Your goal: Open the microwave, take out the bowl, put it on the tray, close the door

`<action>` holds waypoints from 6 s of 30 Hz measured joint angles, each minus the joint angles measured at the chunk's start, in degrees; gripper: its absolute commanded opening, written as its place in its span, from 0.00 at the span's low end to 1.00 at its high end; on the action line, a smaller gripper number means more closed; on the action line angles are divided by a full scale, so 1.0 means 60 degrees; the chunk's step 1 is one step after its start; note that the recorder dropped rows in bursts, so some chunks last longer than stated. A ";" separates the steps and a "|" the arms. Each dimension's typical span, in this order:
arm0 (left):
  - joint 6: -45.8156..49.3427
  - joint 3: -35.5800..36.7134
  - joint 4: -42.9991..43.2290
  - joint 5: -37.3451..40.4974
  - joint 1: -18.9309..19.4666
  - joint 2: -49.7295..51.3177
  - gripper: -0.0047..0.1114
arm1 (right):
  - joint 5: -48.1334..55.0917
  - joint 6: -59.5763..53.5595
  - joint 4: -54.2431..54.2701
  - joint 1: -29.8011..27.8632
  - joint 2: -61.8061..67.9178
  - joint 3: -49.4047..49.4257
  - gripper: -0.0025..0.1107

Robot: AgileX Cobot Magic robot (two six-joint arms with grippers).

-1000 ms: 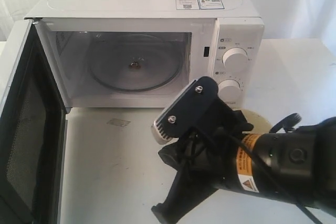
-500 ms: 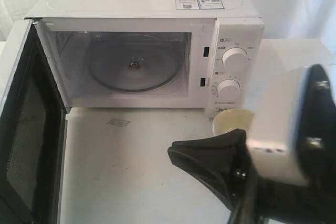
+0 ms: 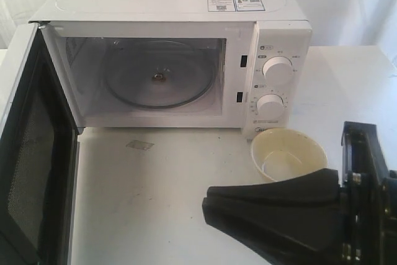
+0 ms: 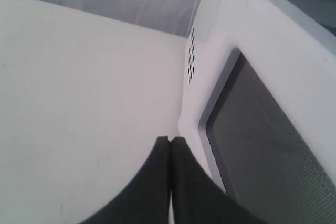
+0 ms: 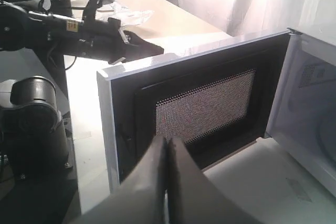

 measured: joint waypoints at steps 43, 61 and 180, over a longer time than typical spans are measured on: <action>1.7892 -0.3305 -1.5108 0.7051 0.0028 0.7322 0.04 | -0.0129 -0.0324 0.0000 0.0661 0.0135 0.0164 0.02; 1.8211 -0.3328 -1.5115 0.7728 0.0028 0.7492 0.04 | -0.4213 -0.4651 0.4709 -0.0331 0.3458 0.0164 0.02; 1.8216 -0.3328 -1.4550 0.7745 0.0028 0.7492 0.04 | -1.1628 -0.6809 1.1044 -0.3288 1.2000 -0.3419 0.02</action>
